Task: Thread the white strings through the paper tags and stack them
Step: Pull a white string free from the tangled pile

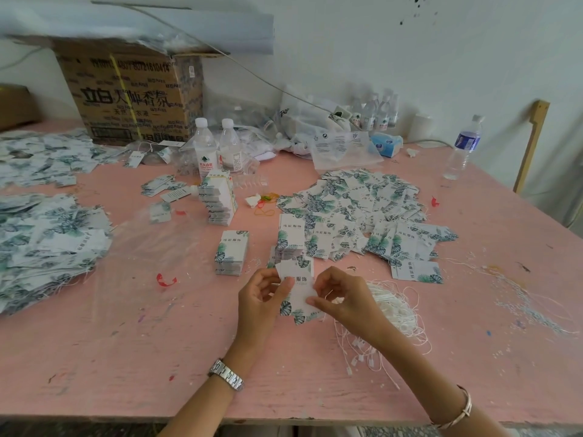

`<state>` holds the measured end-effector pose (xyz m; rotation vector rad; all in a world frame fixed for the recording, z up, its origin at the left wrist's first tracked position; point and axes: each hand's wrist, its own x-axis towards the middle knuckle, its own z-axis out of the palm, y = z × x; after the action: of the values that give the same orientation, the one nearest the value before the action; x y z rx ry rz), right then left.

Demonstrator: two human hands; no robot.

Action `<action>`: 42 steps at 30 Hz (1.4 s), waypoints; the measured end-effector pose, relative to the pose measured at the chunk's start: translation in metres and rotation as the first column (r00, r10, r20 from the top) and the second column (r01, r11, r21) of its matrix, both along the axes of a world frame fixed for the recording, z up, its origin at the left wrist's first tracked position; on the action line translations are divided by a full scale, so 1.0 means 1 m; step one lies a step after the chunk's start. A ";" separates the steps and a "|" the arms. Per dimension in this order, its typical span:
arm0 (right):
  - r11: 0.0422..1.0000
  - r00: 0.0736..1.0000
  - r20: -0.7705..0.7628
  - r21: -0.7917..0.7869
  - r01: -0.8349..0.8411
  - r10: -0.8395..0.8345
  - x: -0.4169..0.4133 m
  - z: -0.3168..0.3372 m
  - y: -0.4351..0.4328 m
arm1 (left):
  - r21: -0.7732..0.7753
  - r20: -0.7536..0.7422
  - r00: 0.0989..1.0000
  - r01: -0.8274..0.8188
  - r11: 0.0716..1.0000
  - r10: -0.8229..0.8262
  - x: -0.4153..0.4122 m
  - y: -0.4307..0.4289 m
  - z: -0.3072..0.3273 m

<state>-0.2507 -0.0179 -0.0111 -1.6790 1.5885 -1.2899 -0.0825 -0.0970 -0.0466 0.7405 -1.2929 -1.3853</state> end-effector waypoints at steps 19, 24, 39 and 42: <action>0.832 0.832 -0.042 -0.090 0.548 -0.553 -0.138 0.038 -0.040 | -0.006 0.039 0.999 0.031 1.000 -0.031 0.001 0.001 0.000; 0.695 0.658 -0.275 -0.056 0.717 -0.701 -0.181 0.025 -0.053 | -0.017 0.072 0.997 0.024 1.000 -0.022 0.001 0.004 0.002; 0.953 0.704 -0.653 -0.094 0.288 -0.278 -0.103 0.030 -0.060 | -0.034 0.119 0.992 0.048 0.998 -0.044 0.002 0.006 0.006; 0.997 0.729 -0.683 0.078 0.015 0.042 -0.062 0.027 -0.054 | -0.042 0.116 0.993 0.043 0.998 -0.038 0.002 0.005 0.005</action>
<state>-0.3124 -0.0718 0.0159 -2.2659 1.9738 -0.5766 -0.0809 -0.0917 -0.0417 0.7772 -1.4314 -1.3578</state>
